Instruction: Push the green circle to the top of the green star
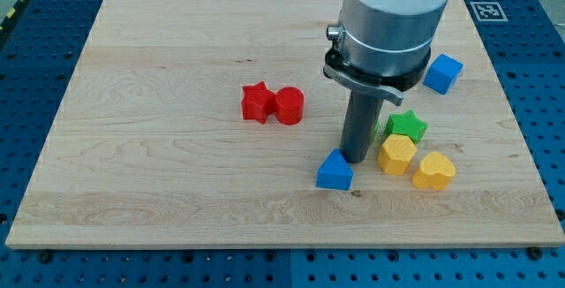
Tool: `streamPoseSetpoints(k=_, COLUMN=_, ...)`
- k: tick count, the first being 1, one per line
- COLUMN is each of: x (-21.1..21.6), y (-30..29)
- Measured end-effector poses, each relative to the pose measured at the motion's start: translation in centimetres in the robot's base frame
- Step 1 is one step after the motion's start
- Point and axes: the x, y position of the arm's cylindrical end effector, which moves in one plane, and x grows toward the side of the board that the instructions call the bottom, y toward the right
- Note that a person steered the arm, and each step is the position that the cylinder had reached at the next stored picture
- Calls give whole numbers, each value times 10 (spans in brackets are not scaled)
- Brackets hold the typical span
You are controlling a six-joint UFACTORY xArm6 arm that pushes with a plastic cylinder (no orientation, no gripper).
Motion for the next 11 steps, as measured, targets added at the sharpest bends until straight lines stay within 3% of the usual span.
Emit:
streamPoseSetpoints(k=3, x=-2, y=19)
streamPoseSetpoints(k=5, x=-24, y=-33)
streamPoseSetpoints(k=7, x=-30, y=-32)
streamPoseSetpoints(k=9, x=-29, y=40)
streamPoseSetpoints(k=11, x=-28, y=54)
